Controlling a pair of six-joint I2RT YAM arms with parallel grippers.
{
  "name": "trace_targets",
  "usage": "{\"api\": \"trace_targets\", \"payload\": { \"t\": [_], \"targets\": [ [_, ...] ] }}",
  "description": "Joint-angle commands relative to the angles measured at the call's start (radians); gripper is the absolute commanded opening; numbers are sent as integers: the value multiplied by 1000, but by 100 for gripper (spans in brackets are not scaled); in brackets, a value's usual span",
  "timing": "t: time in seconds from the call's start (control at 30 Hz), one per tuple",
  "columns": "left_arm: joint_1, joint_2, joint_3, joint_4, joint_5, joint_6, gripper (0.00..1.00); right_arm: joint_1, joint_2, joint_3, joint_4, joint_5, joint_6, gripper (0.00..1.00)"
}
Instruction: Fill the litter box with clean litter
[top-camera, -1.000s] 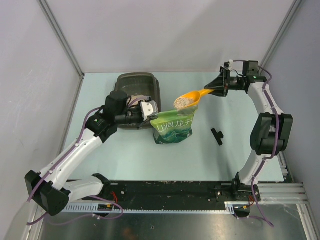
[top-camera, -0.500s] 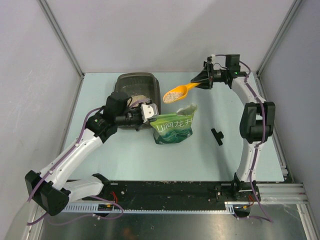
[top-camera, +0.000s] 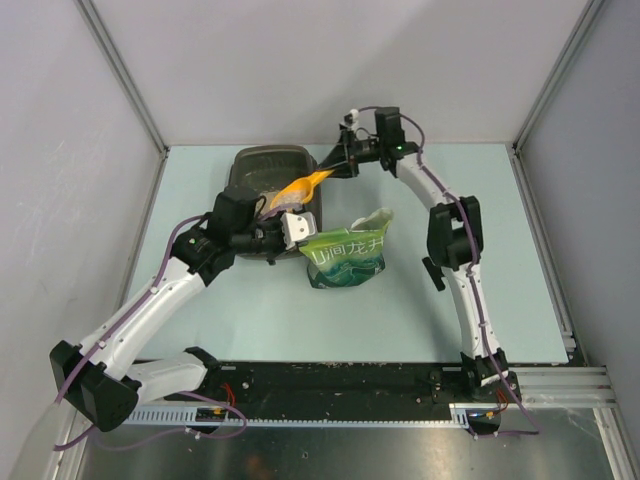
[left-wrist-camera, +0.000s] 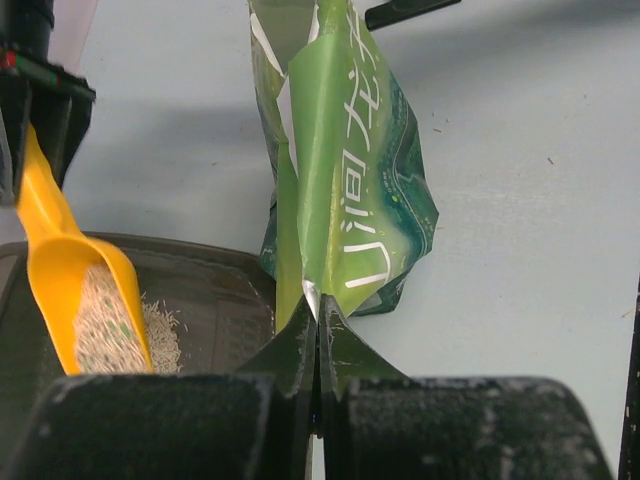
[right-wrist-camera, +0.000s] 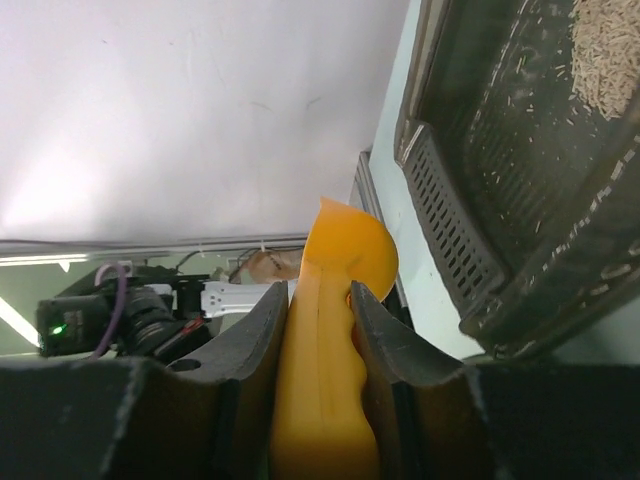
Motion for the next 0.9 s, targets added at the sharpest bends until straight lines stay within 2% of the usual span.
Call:
{"api": "trace_targets", "payload": {
  "t": [0.0, 0.43, 0.67, 0.87],
  "targets": [
    [12, -23, 18, -88, -39, 24, 0, 56, 44, 96, -14, 47, -42, 0],
    [-8, -32, -1, -94, -48, 20, 0, 96, 145, 201, -39, 193, -155, 0],
    [-16, -34, -4, -97, -50, 23, 0, 112, 147, 230, -42, 382, -246, 0],
    [-14, -45, -22, -96, -41, 44, 0, 119, 112, 236, -106, 483, -336, 0]
  ]
}}
